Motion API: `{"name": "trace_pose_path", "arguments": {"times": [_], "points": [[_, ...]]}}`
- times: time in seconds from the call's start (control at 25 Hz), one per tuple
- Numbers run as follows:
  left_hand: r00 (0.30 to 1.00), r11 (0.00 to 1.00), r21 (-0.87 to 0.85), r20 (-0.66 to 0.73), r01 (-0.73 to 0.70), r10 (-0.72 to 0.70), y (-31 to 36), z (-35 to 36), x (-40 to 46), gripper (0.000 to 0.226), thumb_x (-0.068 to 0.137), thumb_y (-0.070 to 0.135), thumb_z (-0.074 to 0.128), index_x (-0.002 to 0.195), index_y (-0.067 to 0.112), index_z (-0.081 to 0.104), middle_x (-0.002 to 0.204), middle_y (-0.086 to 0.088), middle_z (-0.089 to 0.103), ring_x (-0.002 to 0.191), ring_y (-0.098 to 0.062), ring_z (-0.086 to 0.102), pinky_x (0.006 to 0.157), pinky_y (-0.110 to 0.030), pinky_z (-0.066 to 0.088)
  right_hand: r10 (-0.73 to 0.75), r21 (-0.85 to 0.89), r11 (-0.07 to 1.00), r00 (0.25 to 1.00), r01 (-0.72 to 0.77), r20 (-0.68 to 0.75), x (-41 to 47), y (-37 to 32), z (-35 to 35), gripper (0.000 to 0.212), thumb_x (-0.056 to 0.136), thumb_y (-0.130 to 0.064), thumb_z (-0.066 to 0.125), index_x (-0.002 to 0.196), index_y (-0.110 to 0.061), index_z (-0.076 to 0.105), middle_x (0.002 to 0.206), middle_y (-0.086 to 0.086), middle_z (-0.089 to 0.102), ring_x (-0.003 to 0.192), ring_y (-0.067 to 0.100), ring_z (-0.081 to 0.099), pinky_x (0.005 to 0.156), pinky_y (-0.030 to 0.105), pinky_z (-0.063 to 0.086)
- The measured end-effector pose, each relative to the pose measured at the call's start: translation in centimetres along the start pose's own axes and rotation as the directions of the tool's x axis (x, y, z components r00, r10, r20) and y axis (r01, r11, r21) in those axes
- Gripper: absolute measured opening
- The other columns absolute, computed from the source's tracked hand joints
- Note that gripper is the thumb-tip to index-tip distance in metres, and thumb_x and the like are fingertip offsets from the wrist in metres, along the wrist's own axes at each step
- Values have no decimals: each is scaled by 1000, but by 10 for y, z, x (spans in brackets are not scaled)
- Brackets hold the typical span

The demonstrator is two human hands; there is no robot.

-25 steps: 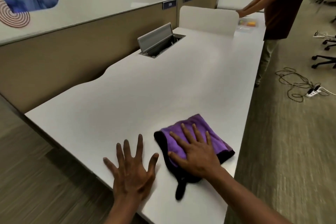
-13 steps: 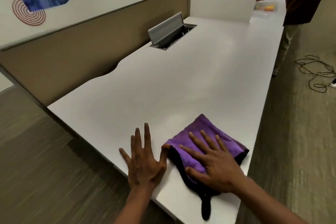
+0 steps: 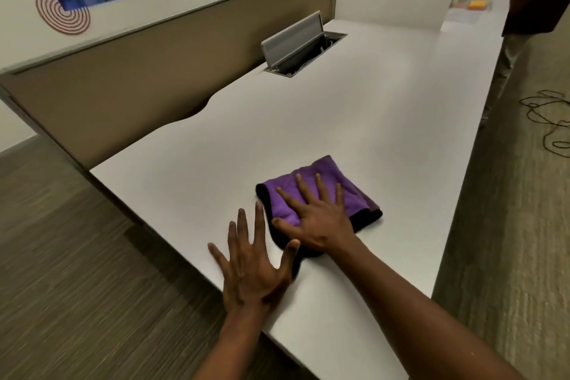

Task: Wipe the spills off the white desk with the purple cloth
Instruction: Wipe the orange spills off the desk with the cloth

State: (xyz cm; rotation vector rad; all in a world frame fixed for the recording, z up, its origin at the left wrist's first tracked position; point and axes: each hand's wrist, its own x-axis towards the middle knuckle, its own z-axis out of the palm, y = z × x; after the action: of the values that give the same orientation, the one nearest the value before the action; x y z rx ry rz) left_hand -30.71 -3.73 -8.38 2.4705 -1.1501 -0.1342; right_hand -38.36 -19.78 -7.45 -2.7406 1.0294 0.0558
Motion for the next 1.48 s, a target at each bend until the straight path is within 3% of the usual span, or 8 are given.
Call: {"name": "trace_pose_path", "arguments": {"times": [0.24, 0.4, 0.56, 0.76, 0.92, 1.12, 1.32, 1.48], "points": [[1000, 999, -39, 5, -4, 4, 2, -6, -10, 93, 78, 93, 4, 155, 49, -25, 173, 1, -3, 159, -24, 1, 122, -65, -7, -221, -22, 975, 974, 220, -47, -119, 39, 13, 68, 90, -83, 24, 150, -67, -5, 169, -17, -10, 157, 22, -17, 122, 58, -11], [997, 999, 44, 68, 31, -34, 7, -6, -10, 95, 73, 96, -8, 150, 47, -34, 172, -1, -15, 159, -25, -11, 120, -67, -11, 24, -86, 996, 1000, -24, 1, -101, 108, -9, 75, 76, -96, 0, 145, -69, -14, 165, -21, -22, 157, 19, -18, 125, 57, -10], [996, 998, 56, 81, 34, -38, 3, -6, -8, 98, 74, 97, 0, 150, 46, -35, 171, 1, -20, 158, -25, -16, 119, -67, -15, 328, 9, 944, 942, -329, -70, -22, 80, -5, 79, 82, -90, 15, 153, -61, -3, 171, -12, -9, 158, 29, -11, 120, 66, -7], [1000, 1000, -27, 24, 6, -5, 2, -7, -4, 102, 72, 100, 7, 153, 48, -28, 172, 4, -13, 159, -23, -9, 120, -66, -13, 130, 15, 991, 989, -130, -69, 4, 1, 4, 76, 88, -84, 18, 156, -57, -3, 171, -7, -10, 157, 34, -13, 119, 70, -9], [1000, 997, -72, -4, -23, 23, -2, -9, -8, 105, 70, 101, 4, 156, 47, -24, 173, 3, -2, 159, -23, 0, 121, -67, -7, -9, 39, 999, 996, 12, -88, -74, -14, 18, 67, 94, -77, 20, 154, -60, -5, 170, -10, -9, 157, 29, -15, 119, 68, -12], [999, 999, -38, 44, -8, 9, 0, -10, -9, 105, 67, 102, -3, 152, 48, -31, 173, 2, -6, 160, -25, -4, 120, -68, -8, 137, 5, 991, 987, -137, -81, -180, 36, 19, 72, 83, -90, 7, 148, -66, -14, 168, -17, -16, 155, 24, -21, 121, 63, -14], [996, 999, 33, 85, 12, -15, 3, -8, -5, 103, 69, 101, -1, 151, 46, -33, 173, 0, -8, 159, -25, -10, 118, -69, -12, 368, 7, 929, 925, -369, -93, -94, 95, 0, 82, 75, -90, 6, 151, -64, -9, 171, -13, -11, 158, 27, -9, 121, 69, 0], [995, 998, 58, 92, 28, -33, -6, -5, -5, 102, 70, 100, -2, 151, 47, -32, 173, -1, -6, 159, -25, -10, 119, -68, -13, 368, 40, 930, 926, -366, -84, -74, 74, 8, 79, 82, -84, 9, 154, -58, -7, 172, -7, -9, 158, 31, -11, 119, 71, -2]]}}
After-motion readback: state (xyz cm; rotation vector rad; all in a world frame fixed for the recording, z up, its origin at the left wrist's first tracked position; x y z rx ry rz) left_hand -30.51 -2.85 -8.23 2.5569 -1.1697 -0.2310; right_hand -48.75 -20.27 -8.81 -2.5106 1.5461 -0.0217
